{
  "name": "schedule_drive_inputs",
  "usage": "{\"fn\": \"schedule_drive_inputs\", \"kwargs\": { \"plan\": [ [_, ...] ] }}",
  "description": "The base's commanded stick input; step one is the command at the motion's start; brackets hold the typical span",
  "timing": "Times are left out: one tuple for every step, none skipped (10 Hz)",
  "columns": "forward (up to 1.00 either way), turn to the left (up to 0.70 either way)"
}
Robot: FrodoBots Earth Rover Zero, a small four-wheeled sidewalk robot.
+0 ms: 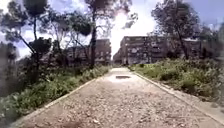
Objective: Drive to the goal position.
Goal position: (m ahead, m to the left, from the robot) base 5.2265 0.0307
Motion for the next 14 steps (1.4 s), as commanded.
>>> {"fn": "schedule_drive_inputs", "kwargs": {
  "plan": [
    [0.70, 0.00],
    [0.70, 0.00],
    [0.70, 0.00],
    [0.70, 0.00],
    [0.70, 0.00],
    [0.70, 0.00],
    [0.70, 0.00],
    [0.70, 0.00],
    [0.70, 0.00],
    [0.70, 0.00],
    [0.70, 0.00],
    [0.70, 0.00],
    [0.70, 0.00],
    [0.70, 0.00]
  ]
}}
